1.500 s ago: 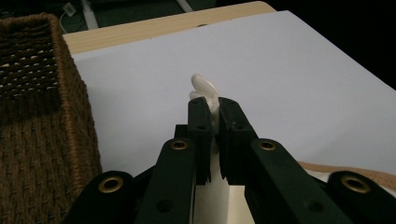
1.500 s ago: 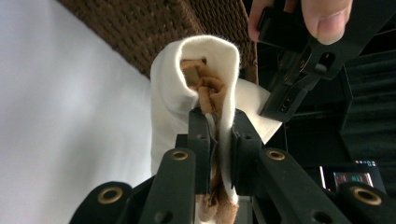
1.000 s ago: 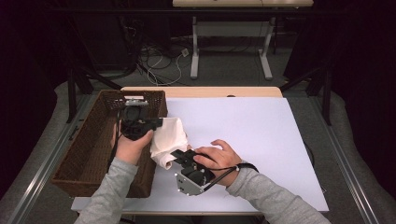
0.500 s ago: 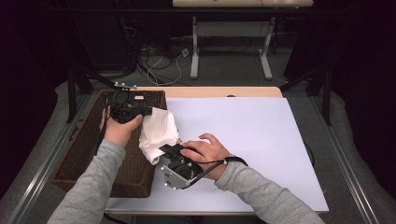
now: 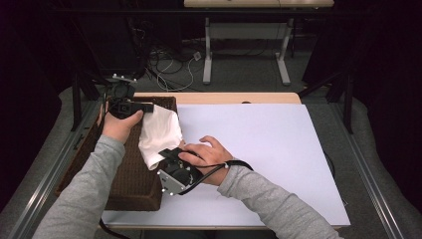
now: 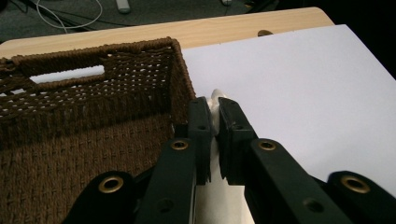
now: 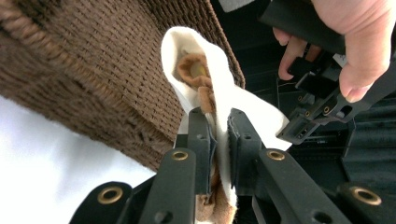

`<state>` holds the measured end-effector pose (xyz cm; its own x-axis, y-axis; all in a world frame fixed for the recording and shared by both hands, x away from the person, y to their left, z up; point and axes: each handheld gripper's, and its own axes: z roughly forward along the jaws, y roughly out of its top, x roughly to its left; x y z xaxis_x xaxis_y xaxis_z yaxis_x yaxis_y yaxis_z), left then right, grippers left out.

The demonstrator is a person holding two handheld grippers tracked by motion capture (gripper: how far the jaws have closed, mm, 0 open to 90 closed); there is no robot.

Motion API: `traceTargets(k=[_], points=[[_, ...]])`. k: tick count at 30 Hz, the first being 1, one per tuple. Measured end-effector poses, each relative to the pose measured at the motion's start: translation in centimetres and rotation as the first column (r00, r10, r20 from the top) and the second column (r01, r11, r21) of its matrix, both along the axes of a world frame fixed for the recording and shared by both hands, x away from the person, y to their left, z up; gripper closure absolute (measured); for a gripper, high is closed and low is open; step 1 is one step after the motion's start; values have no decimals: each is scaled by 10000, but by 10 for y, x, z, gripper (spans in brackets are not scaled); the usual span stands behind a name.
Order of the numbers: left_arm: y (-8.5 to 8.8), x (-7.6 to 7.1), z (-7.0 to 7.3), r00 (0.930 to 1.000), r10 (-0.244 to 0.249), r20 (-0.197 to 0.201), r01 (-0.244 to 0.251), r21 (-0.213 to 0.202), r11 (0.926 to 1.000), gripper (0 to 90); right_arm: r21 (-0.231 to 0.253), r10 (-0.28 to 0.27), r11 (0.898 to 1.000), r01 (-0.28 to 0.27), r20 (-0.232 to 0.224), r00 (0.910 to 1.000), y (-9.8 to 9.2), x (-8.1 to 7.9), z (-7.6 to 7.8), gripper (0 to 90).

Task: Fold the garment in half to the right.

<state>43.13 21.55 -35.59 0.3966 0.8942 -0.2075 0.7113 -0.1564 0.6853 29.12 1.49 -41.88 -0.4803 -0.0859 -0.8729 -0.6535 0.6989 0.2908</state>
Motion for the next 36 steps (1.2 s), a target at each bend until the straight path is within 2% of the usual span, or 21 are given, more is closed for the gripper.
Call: traceTargets(k=[7,14,22,28,31,36], points=[[12,5,2,9998,193,-100,-192,71,9998,849,-178,89,9998,-87,114,9999,15,0,4,814],[30,11,6,9991,406,-147,-408,-154,9990,849,-143,91,9999,-90,95,9999,29,2,8,815],[40,13,7,9975,678,-196,-675,134,9976,849,-135,73,9999,-71,158,9998,43,0,8,814],[43,13,8,9953,932,-258,-922,354,9951,849,-94,252,9996,-252,-37,9997,51,-2,5,815],[46,14,8,9946,1010,-256,-1002,313,9945,849,-94,314,9995,-314,-88,9995,53,-1,4,815],[54,23,5,9920,1195,-410,-1182,318,9925,850,-122,254,9996,-258,-345,9991,62,7,-3,815]])
